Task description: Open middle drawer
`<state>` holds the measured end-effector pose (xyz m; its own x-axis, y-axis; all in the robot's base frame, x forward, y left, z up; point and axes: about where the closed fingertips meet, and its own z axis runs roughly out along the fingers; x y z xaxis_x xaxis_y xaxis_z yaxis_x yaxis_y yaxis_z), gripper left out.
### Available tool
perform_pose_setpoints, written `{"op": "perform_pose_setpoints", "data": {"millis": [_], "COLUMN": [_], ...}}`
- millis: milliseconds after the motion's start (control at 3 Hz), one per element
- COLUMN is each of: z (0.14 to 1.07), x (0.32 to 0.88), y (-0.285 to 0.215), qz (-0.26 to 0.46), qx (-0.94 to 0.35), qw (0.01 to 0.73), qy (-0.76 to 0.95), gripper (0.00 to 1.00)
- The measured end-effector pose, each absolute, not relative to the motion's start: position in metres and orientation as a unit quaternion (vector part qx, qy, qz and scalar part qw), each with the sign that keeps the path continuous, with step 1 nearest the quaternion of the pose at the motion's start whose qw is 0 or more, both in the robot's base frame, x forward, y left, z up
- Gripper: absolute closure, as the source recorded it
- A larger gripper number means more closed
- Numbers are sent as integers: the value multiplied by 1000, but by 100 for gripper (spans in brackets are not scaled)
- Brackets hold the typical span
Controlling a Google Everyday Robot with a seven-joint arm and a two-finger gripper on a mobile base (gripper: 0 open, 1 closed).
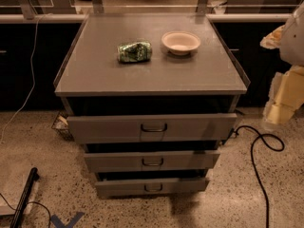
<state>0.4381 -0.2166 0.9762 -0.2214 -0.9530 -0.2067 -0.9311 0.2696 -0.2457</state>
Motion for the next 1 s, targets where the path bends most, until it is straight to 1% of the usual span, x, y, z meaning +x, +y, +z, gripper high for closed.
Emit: {"op": "perform_pose_setpoints", "data": {"millis": [333, 667, 1000], "z": [975, 961, 921], "x": [437, 424, 400], "y": [-217, -225, -228], "qz": [-33, -6, 46], "qx": [-604, -605, -610], "qw": [162, 184, 212], "qy": [780, 775, 762], "gripper": [0, 0, 0]}}
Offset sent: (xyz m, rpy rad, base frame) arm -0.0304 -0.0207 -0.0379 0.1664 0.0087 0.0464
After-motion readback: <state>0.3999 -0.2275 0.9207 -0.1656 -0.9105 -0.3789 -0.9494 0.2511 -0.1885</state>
